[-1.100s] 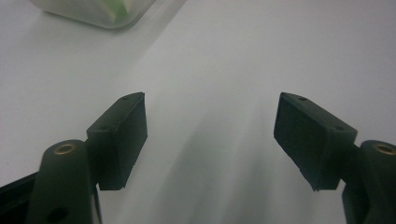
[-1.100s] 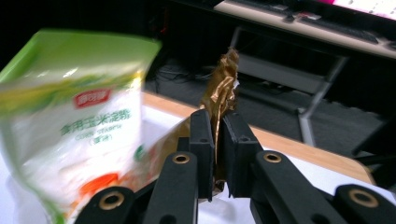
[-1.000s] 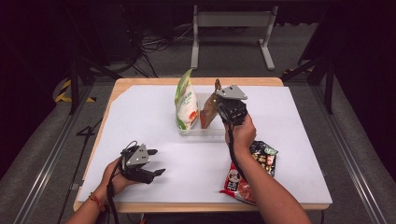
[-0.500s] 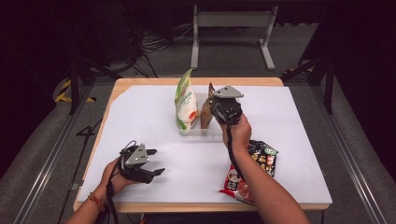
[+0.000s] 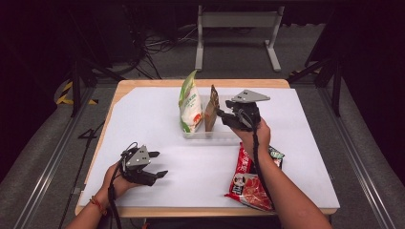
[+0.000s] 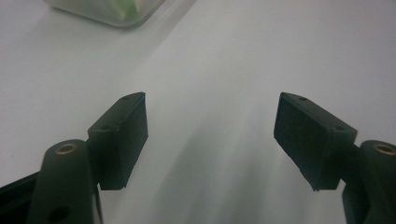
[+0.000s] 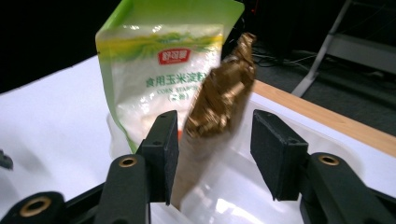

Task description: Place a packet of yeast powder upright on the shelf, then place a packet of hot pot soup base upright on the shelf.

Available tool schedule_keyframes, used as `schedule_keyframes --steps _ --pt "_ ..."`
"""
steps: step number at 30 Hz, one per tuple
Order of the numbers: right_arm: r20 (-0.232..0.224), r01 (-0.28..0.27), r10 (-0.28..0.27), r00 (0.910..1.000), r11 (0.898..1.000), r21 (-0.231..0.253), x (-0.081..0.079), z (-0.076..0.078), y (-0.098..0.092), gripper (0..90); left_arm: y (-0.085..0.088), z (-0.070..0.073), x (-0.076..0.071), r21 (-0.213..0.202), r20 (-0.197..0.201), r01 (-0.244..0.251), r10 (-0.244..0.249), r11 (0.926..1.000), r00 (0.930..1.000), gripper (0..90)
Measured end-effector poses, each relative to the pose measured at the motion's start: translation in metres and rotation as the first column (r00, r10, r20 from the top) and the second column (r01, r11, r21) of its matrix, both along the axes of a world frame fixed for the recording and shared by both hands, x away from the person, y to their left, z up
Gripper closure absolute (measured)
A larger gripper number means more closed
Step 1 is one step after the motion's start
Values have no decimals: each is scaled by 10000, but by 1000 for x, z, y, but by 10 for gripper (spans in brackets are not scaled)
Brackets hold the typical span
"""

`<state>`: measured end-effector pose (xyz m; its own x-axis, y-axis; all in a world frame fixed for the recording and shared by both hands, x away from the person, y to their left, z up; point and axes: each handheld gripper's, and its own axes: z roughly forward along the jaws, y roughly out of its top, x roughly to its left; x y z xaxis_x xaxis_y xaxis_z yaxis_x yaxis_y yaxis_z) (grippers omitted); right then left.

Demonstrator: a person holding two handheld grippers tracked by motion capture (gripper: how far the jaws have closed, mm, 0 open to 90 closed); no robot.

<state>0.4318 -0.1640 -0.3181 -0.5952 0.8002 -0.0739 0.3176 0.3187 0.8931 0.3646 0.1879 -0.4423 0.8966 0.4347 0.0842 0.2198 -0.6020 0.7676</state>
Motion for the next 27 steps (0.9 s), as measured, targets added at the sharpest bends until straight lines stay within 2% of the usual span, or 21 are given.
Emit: schedule_keyframes --steps 5,6,10,13,19,20,25,26,27 --pt "146 -610 608 9980 9981 127 -16 -3 -25 477 1 0 2 -15 -27 -16 16 10000 10000 266" --pt "146 -610 608 9980 9981 127 -16 -3 -25 477 1 0 2 -15 -27 -16 16 10000 10000 265" --pt "201 -1165 1166 9930 9932 -45 -30 -13 -48 425 1 0 1 11 17 7 -7 10000 10000 264" --pt "277 -1303 1303 9911 9915 -32 -39 -20 -66 403 1 1 0 27 32 -44 44 10000 10000 263" --pt "-51 -1378 1377 9905 9901 -286 -51 -35 -101 349 -2 1 -1 99 115 -23 22 9999 9999 257" --pt "-51 -1378 1377 9905 9901 -286 -51 -35 -101 349 -2 1 -1 99 115 -23 22 9999 9999 257" --pt "-748 -1312 1281 9889 9906 -389 -55 -56 -132 334 -1 1 1 76 70 -93 92 9999 9999 255" --pt "-748 -1312 1281 9889 9906 -389 -55 -56 -132 334 -1 1 1 76 70 -93 92 9999 9999 255" --pt "-800 -1143 1100 9907 9921 -521 -57 -62 -142 333 -2 1 1 151 97 -66 65 9999 9999 255"
